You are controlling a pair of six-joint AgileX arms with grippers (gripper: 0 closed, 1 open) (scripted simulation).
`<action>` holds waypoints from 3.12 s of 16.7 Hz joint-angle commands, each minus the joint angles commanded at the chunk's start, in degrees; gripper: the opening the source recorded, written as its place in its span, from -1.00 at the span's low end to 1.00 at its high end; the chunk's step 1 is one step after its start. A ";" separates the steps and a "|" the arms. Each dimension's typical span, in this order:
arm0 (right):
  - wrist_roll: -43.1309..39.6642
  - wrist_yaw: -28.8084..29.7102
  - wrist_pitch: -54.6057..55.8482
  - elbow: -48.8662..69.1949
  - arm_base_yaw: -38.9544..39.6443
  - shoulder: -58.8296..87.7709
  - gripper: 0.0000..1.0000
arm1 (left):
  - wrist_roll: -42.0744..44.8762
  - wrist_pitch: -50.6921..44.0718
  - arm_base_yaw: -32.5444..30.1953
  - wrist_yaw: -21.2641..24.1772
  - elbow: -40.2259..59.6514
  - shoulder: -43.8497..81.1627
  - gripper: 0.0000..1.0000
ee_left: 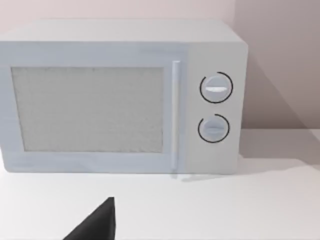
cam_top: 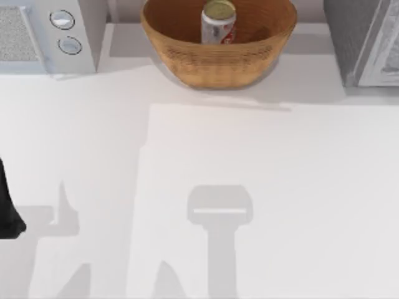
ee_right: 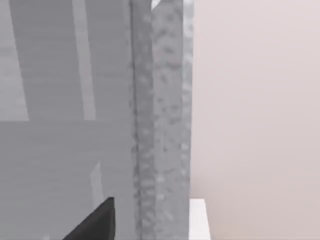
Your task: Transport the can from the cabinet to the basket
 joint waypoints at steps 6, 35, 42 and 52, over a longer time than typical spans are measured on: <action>0.02 -0.33 -33.42 27.49 -0.38 -4.13 1.00 | 0.00 0.00 0.00 0.00 0.00 0.00 1.00; -0.40 58.48 -62.06 52.24 58.46 -9.55 1.00 | 0.00 0.00 0.00 0.00 0.00 0.00 1.00; -0.51 83.62 -62.74 49.60 83.69 -11.93 1.00 | 0.00 0.00 0.00 0.00 0.00 0.00 1.00; -1.19 84.73 -62.09 52.24 82.37 -10.03 1.00 | 0.00 0.00 0.00 0.00 0.00 0.00 1.00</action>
